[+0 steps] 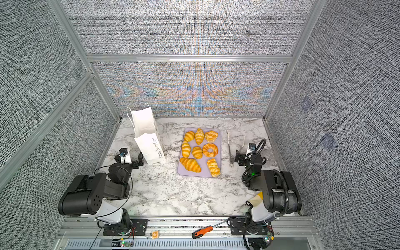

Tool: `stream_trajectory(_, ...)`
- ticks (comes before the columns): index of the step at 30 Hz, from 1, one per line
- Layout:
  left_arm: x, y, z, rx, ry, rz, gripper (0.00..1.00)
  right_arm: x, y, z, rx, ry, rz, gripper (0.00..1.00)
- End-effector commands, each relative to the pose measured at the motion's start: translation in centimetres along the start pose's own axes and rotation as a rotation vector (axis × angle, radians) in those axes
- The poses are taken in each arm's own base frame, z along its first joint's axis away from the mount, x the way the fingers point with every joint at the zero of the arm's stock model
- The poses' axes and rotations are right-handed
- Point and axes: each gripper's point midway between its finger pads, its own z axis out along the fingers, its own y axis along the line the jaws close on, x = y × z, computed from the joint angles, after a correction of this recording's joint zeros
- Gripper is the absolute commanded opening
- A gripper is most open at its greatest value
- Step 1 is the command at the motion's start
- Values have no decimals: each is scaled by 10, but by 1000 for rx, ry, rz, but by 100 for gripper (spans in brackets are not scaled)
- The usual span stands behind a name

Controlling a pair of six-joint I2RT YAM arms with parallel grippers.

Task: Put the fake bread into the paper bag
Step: 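Move the left gripper toward the white paper bag while the right gripper approaches the tongs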

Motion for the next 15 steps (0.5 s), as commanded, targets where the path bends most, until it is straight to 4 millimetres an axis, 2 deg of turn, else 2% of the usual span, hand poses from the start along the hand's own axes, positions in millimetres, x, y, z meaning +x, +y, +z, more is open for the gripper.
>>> stream_trajectory(1,-6,-2,0,11,-26,4,99,-8,0,0,4,-27,-1,99)
stream_trajectory(15,-8,-2,0,13,-30,3,99,-7,0,0,3,-25,0,99)
